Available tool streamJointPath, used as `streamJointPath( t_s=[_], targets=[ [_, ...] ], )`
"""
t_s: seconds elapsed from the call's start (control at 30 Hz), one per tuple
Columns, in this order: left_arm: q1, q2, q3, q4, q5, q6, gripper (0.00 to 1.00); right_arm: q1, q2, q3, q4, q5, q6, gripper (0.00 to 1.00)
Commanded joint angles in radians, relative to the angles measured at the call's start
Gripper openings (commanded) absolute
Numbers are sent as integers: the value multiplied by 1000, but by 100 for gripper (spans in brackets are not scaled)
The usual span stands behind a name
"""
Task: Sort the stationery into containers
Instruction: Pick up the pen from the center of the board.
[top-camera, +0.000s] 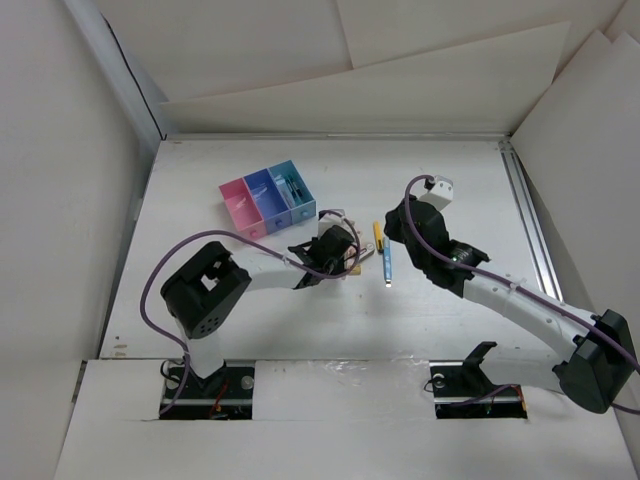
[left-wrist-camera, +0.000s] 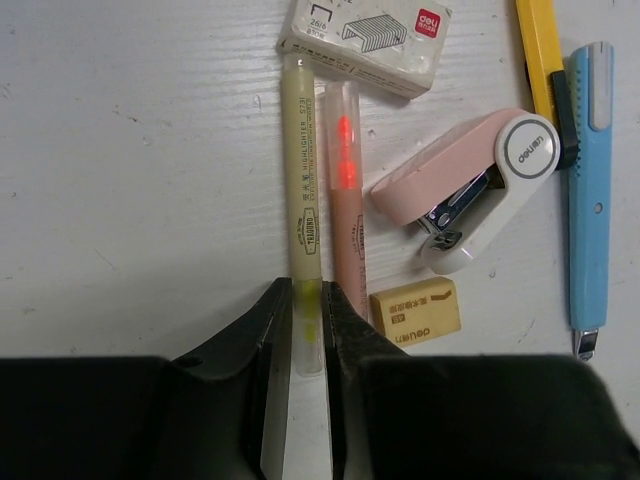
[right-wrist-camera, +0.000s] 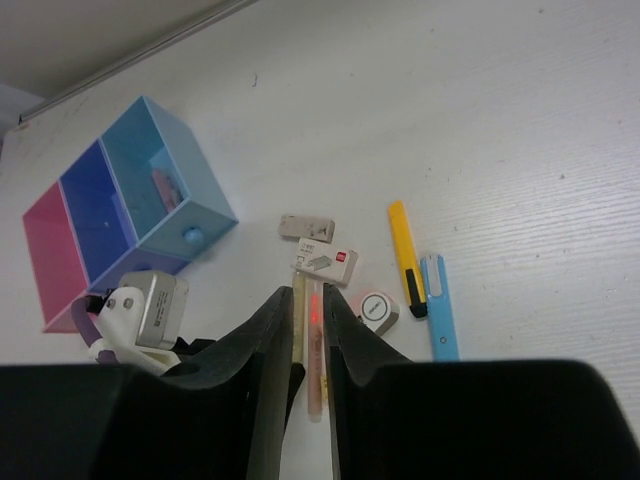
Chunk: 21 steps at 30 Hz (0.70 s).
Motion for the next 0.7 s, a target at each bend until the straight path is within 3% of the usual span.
streamJointPath(
  t_s=[0.0,0.13,0.33,0.5,0.67],
  targets=[
    [-3,-41,-17,-55,-34,-19,0,10,-9,24,34,16,-7,24],
    [-3,-156,-28,-26,-34,-28,0,10,-9,24,34,16,-7,31],
    [12,-302,7,-6,-21,-28,0,10,-9,24,34,16,-7,32],
    [89,-321,67,30,-34,-28,0,10,-9,24,34,16,-7,32],
    [192,-243,171,39,-65,-28,0,10,-9,24,34,6,-7,32]
  ],
)
